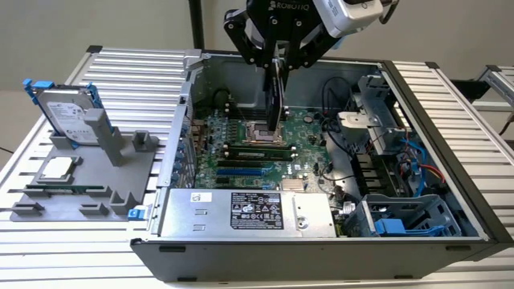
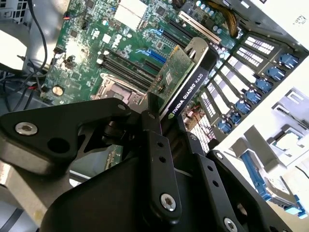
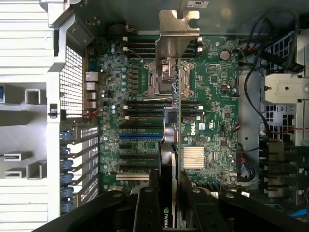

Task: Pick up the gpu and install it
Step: 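Pick up the gpu and move the gpu toward the slot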

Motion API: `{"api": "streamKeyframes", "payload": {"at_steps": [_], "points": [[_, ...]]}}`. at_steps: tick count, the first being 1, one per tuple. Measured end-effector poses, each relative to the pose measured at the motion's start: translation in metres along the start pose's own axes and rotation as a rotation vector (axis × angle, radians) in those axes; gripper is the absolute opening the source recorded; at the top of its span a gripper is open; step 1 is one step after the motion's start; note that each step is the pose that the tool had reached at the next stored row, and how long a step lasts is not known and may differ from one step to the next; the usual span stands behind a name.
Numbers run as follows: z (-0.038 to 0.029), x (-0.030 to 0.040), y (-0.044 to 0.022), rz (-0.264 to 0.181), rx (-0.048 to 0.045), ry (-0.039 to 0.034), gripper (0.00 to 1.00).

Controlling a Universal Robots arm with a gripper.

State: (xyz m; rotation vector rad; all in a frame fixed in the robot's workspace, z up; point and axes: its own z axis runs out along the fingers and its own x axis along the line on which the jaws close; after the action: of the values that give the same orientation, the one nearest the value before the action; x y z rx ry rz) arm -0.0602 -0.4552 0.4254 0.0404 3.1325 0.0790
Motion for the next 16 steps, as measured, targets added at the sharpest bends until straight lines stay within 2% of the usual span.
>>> {"api": "streamKeyframes", "payload": {"at_steps": [12, 16], "points": [[0.0000, 0.0002, 0.0000, -0.002, 0.0000, 0.0002, 0.00], [0.0000, 0.0003, 0.0000, -0.026, -0.0002, 0.0014, 0.00]]}}
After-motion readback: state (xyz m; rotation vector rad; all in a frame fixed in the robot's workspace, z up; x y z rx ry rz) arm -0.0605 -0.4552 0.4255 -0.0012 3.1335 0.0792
